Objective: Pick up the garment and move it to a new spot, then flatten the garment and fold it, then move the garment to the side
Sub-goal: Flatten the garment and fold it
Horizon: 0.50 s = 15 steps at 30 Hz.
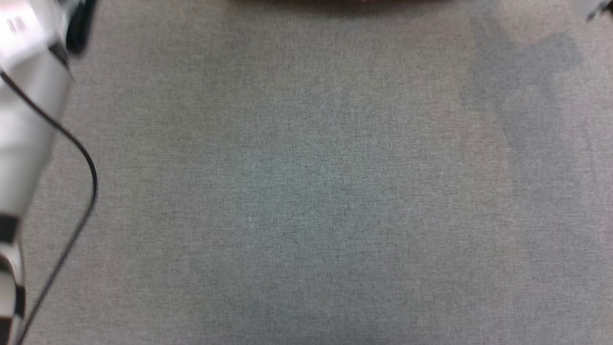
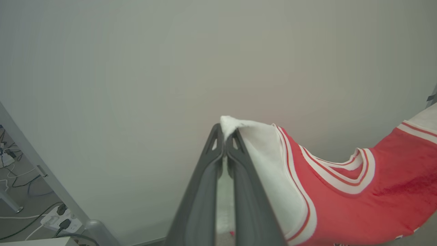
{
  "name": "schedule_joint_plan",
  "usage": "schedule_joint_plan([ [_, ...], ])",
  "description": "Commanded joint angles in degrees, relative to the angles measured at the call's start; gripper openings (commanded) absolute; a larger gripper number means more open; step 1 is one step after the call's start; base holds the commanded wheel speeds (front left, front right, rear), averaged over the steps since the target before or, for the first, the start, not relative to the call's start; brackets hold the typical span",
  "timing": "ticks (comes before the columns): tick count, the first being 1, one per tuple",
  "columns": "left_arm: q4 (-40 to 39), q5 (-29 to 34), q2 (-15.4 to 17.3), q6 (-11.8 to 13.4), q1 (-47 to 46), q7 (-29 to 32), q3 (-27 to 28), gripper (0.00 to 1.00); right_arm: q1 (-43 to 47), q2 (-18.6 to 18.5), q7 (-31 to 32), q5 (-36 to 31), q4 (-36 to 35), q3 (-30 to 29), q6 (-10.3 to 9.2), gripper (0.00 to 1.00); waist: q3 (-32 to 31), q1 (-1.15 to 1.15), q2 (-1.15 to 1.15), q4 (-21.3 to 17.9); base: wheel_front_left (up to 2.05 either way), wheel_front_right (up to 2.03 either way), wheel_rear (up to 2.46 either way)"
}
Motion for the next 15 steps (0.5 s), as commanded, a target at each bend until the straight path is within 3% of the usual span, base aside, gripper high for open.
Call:
schedule_joint_plan([
  [1,-1.87,-0.74,0.83,0.77,4.58,-0.33,0.93,0.0,3.1,-0.59,-0.41,1.05,-1.04,0.62,-0.04,0.0,-3.49,0.0,0.0,0.31,0.0,0.0,0.0],
  [7,-10.48,-2.22,3.19,4.11,22.31,-0.34,3.71,0.0,14.57,-2.82,-0.6,3.63,-5.74,0.81,-0.04,0.0,-8.3,0.0,0.0,0.75,0.0,0.0,0.0],
  [15,-15.82,-4.51,2.35,7.52,40.89,-0.34,3.78,0.0,32.55,-6.76,-0.62,4.76,-12.18,-1.33,-0.04,0.0,-14.07,0.0,0.0,1.98,0.0,0.0,0.0],
])
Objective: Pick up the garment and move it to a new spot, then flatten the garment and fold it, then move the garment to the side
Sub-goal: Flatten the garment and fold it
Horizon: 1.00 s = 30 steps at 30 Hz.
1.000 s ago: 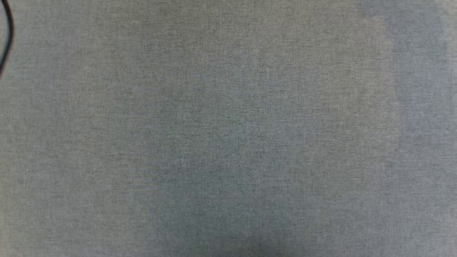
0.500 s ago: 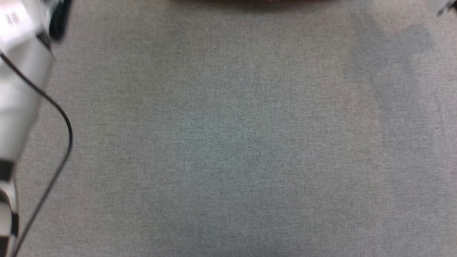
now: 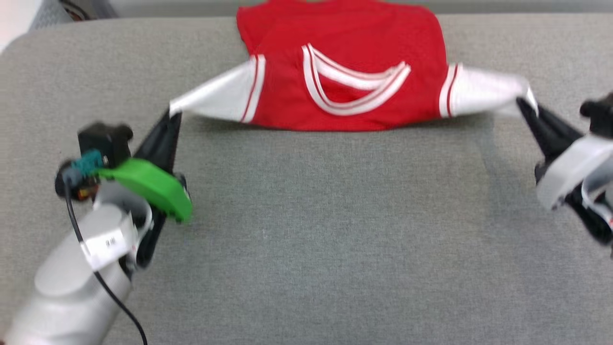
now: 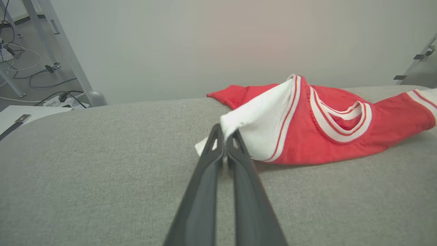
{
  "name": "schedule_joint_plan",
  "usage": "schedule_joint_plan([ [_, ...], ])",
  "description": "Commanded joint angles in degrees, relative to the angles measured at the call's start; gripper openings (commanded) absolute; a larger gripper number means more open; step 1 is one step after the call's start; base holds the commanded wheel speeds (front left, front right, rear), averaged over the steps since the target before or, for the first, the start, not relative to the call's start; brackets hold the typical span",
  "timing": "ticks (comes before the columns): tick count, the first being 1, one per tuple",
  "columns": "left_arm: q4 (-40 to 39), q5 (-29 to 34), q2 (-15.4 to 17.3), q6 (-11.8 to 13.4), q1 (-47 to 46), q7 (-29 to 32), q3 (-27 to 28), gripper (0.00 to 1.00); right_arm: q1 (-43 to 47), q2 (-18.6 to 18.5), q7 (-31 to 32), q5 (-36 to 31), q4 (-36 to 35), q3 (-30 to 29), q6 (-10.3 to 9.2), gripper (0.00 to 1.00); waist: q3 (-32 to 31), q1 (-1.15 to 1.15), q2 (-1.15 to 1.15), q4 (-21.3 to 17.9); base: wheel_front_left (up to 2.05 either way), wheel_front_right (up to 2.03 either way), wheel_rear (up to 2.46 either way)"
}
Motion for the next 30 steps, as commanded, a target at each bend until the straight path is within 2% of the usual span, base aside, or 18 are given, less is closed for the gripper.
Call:
schedule_joint_plan([
  [1,-0.41,-0.93,0.04,0.63,2.98,-0.34,0.32,0.0,2.7,-0.54,-0.51,0.36,-0.88,-0.42,-0.04,0.0,-3.53,0.01,0.0,0.81,0.0,0.0,0.0],
  [7,-1.51,-2.13,0.35,1.12,13.96,-0.34,2.26,0.0,14.14,-2.04,-0.52,-0.06,-3.32,-3.76,-0.04,0.0,-7.1,0.01,0.0,0.85,0.0,0.0,0.0],
  [15,-3.17,-2.97,-0.26,2.95,24.87,-0.35,5.19,0.0,27.58,-2.21,-0.3,0.0,-4.28,-9.64,-0.04,0.0,-10.6,0.01,0.0,0.77,0.0,0.0,0.0],
  [19,-4.49,-2.66,-0.9,4.89,32.96,-0.35,8.8,0.0,36.79,-1.36,-0.13,-0.29,-5.83,-14.9,-0.04,0.0,-12.34,0.01,0.0,0.46,0.0,0.0,0.0],
  [24,-5.11,-1.09,-1.47,5.88,37.89,-0.35,10.2,0.0,44.15,-0.4,1.23,-0.83,-8.26,-19.03,-0.04,0.0,-12.93,0.01,0.0,0.68,0.0,0.0,0.0],
  [30,-5.59,0.41,-2.53,6.11,40.74,-0.35,11.84,0.0,50.74,0.45,5.96,0.03,-12.75,-22.47,-0.04,0.0,-12.51,0.01,0.0,0.9,0.0,0.0,0.0],
])
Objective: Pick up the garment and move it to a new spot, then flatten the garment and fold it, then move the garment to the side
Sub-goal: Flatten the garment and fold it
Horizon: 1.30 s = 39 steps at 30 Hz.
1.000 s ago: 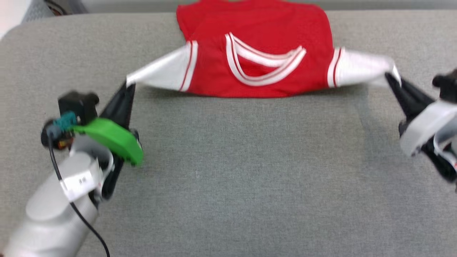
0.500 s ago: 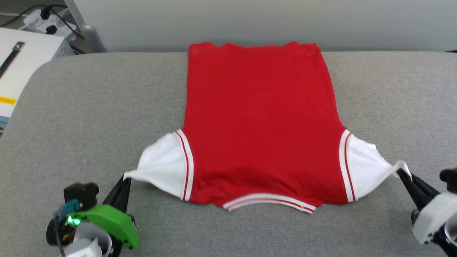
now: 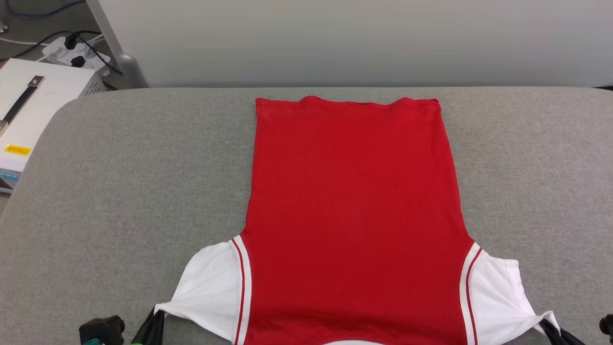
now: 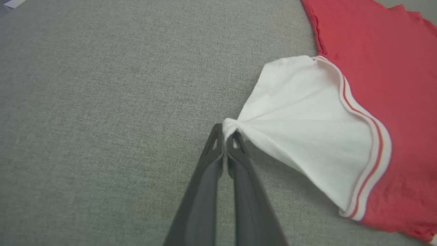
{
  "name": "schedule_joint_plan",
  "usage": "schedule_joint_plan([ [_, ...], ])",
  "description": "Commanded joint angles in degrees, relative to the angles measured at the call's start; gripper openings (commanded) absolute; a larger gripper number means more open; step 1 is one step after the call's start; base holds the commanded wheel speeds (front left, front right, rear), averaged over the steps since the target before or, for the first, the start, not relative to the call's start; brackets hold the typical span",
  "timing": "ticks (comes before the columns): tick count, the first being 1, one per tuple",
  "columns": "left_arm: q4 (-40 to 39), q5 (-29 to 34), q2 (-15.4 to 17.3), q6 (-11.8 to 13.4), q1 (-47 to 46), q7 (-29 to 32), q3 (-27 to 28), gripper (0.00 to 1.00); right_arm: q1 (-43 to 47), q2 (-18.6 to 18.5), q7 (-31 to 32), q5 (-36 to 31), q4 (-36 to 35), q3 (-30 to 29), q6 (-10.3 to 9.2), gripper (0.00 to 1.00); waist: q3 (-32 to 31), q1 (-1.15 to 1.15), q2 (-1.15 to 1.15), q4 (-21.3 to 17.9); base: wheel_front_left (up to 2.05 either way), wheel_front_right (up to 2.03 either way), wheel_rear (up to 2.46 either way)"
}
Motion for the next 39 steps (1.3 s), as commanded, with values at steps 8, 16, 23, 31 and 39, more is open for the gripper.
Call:
schedule_joint_plan([
  [8,-1.04,3.56,-1.46,-0.9,-0.86,-0.35,1.33,0.0,-0.71,0.87,5.67,-1.77,-3.78,-4.89,-0.05,1.0,1.29,0.01,0.0,0.15,0.0,0.0,0.0],
  [16,-5.2,7.35,-2.84,-0.82,-2.65,-0.35,2.31,0.0,-5.81,-1.74,7.62,-3.94,-11.5,-13.17,-0.05,1.0,3.82,0.01,0.0,1.39,0.0,0.0,0.0],
  [23,-10.33,10.66,-3.77,-0.2,-5.74,-0.35,2.6,0.0,-18.76,-4.16,11.74,-5.94,-17.18,-21.49,-0.05,1.0,9.72,0.01,0.0,4.1,0.0,0.0,0.0],
  [31,-14.53,13.63,-5.87,-0.79,-9.8,-0.35,2.8,0.0,-42.2,-3.56,28.72,-7.39,-13.89,-18.88,-0.05,1.0,17.88,0.01,0.0,8.13,0.0,0.0,0.0],
  [39,-16.96,16.8,-9.02,-2.29,-13.22,-0.35,3.15,0.0,-61.13,-3.67,54.66,-6.72,-1.97,-11.13,-0.05,1.0,25.28,0.01,0.0,12.32,0.0,0.0,0.0],
])
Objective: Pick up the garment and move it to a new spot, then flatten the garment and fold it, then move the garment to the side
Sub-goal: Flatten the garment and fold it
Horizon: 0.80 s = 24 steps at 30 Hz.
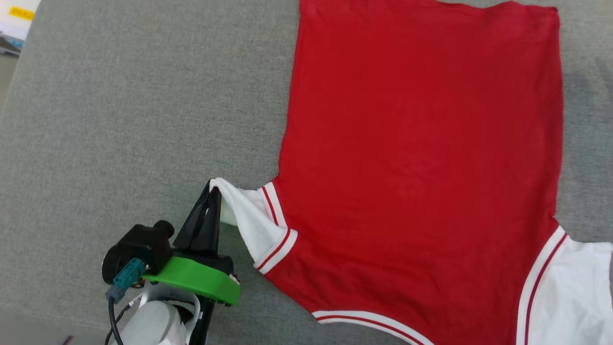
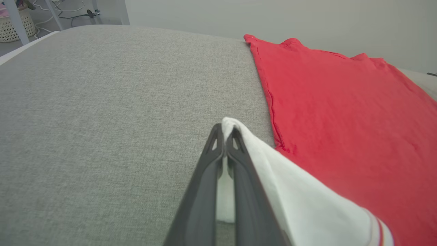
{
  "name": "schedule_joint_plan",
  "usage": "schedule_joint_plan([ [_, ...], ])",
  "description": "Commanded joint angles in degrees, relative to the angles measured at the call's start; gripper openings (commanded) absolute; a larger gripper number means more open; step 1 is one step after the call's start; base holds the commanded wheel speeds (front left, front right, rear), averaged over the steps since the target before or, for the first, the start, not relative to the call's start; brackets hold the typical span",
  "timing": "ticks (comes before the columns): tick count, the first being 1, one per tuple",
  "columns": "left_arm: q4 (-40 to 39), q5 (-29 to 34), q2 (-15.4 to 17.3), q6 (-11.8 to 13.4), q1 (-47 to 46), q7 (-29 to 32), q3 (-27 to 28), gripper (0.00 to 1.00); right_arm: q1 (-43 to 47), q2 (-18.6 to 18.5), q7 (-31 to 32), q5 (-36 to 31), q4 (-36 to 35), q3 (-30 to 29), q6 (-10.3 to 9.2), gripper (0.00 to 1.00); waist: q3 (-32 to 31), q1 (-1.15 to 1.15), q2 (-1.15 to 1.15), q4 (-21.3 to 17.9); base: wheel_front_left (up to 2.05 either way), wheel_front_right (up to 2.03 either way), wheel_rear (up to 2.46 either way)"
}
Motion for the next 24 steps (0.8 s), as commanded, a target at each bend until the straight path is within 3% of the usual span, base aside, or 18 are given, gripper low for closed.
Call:
schedule_joint_plan([
  [1,-0.43,0.82,-0.79,-0.62,-1.5,-0.34,0.17,0.0,-2.05,0.14,3.28,0.59,1.67,0.88,-0.04,1.0,5.93,-0.01,0.0,4.74,0.0,0.0,0.0],
  [5,-1.28,2.77,-2.46,-1.24,-3.07,-0.34,0.35,0.0,-7.95,0.68,9.95,-0.58,5.61,2.39,-0.04,1.0,8.82,-0.01,0.0,6.45,0.0,0.0,0.0],
  [12,-2.61,5.24,-5.16,-2.68,-4.71,-0.34,1.02,0.0,-13.34,2.47,11.97,-4.83,11.51,3.45,-0.04,1.0,12.76,-0.01,0.0,8.58,0.0,0.0,0.0],
  [22,-1.31,7.3,-8.4,-5.02,-5.1,-0.34,2.4,0.0,-7.62,1.52,12.4,-4.02,17.32,5.32,-0.04,1.0,14.18,-0.01,0.0,9.6,0.0,0.0,0.0],
  [23,-1.17,7.46,-8.57,-5.21,-5.08,-0.34,2.56,0.0,-7.17,1.31,12.43,-3.67,17.29,5.31,-0.04,0.88,14.07,-0.01,0.0,9.57,0.0,0.0,0.0],
  [24,-1.03,7.65,-8.76,-5.51,-5.08,-0.34,2.75,0.0,-6.85,0.96,12.06,-3.47,17.07,5.24,-0.04,0.42,13.93,-0.01,0.0,9.52,0.0,0.0,0.0],
])
